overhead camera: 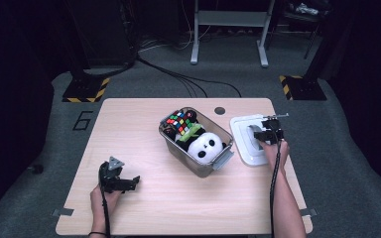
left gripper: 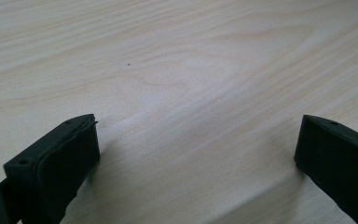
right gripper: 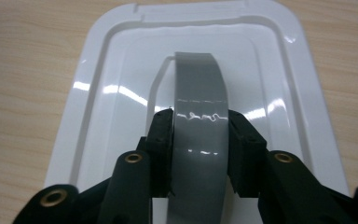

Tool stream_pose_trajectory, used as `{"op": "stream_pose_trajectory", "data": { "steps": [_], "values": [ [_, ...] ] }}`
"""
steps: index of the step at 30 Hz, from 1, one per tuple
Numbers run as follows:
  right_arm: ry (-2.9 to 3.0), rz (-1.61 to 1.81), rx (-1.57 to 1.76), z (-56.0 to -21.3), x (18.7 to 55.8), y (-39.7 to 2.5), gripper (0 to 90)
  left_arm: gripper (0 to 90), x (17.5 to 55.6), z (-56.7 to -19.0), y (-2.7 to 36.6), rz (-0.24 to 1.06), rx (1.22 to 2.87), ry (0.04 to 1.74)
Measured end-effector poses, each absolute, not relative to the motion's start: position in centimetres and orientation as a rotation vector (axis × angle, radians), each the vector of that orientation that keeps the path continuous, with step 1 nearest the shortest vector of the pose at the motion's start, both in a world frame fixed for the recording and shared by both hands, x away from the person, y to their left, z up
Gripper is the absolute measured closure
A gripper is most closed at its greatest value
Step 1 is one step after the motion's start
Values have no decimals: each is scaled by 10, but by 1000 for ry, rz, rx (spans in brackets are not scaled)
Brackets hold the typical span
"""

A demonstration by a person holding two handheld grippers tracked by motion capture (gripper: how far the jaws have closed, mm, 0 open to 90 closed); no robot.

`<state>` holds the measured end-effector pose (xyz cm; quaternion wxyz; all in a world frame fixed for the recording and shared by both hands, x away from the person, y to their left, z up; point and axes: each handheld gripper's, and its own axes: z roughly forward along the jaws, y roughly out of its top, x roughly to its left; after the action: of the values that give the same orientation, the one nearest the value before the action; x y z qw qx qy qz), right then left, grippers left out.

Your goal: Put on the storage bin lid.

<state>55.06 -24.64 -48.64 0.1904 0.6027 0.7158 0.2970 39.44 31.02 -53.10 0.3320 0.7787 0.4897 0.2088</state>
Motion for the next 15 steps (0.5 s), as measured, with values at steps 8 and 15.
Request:
{"op": "stream_pose_trajectory", "data": {
  "steps": [8, 15],
  "values": [
    [2033, 864, 1634, -477, 544, -247, 666, 0, 394, -531, 310, 546, 2035, 1280],
    [2025, 879, 1578, -454, 533, -249, 666, 0, 395, -531, 310, 546, 2035, 1280]
  ]
}}
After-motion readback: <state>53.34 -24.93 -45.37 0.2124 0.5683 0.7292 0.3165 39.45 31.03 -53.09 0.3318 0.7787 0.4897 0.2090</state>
